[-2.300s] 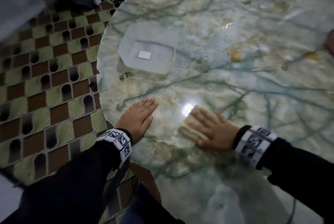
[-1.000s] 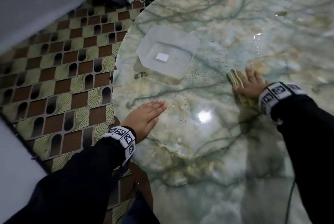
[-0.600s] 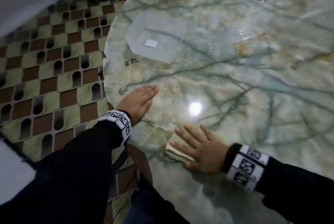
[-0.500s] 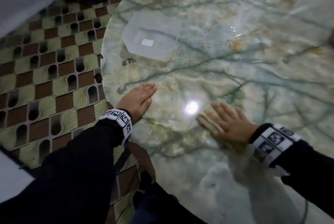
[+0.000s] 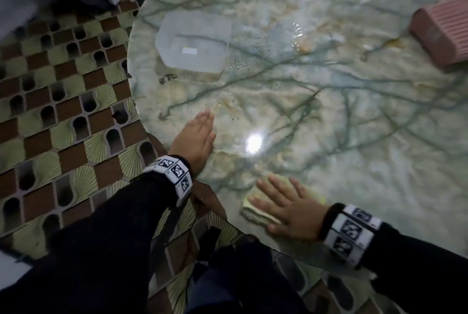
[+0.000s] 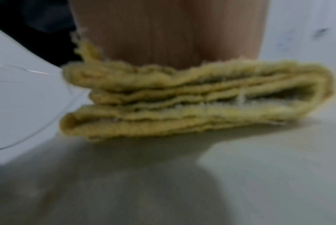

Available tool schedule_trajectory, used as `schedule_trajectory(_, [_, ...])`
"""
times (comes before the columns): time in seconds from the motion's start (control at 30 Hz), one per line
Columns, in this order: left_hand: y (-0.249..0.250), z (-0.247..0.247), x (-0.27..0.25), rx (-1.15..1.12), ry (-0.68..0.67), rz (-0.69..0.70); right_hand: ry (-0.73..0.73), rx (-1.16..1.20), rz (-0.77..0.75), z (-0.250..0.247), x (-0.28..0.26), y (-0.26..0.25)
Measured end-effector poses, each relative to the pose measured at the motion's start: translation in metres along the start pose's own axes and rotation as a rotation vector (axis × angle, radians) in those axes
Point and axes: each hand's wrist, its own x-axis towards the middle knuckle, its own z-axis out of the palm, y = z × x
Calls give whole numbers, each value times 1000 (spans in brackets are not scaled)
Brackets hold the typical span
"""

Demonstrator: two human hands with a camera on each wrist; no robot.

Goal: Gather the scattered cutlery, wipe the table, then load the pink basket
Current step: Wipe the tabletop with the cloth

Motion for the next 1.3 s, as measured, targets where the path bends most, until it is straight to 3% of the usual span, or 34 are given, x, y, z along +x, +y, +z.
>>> schedule_trajectory(0.07, [22,8,-15,-49,-25,18,-115,-43,134,20,-12,64])
schedule_trajectory(0.13, [41,19,-30,-65,-82,34,-148,24,403,4,-3,119])
schedule_trajectory(0.2, [56,31,-45,-29,-121,27,-211,242,674,-28,14,144])
schedule_trajectory(0.27, [65,38,-52,32,-116,-8,-142,338,754,-39,37,141])
schedule_trajectory(0.33, [71,41,-54,37,-94,-57,-140,373,611,-39,59,103])
schedule_trajectory(0.4, [76,43,-54,50,-85,-74,-71,192,341,-20,54,59])
schedule_trajectory(0.5, [80,48,-56,97,-78,-88,-2,44,60,11,-7,18])
schedule_trajectory(0.6, [82,49,-57,131,-63,-118,-51,46,-129,31,-88,37])
schedule_trajectory(0.7, [90,50,-58,97,-37,-146,-157,10,54,22,-104,110])
schedule_trajectory(0.8, [118,57,-60,43,10,-165,-238,291,478,2,-73,194])
schedule_trajectory(0.87, [146,68,-59,-15,45,-162,-179,309,560,-5,-42,211])
schedule_trajectory(0.93, [168,81,-56,-62,73,-168,-169,296,485,-11,-17,188])
schedule_trajectory(1.0, [175,88,-53,-53,87,-198,-219,277,281,-12,-16,142])
schedule_trajectory(1.07, [173,90,-52,-29,93,-225,-250,238,36,-1,-40,99])
schedule_trajectory(1.13, [171,91,-52,-15,101,-220,-171,61,-229,23,-85,83])
schedule_trajectory(1.23, [172,91,-50,-3,112,-202,-219,57,-179,30,-142,108])
schedule_trajectory(1.3, [174,91,-50,7,103,-208,-345,-13,-176,22,-157,145])
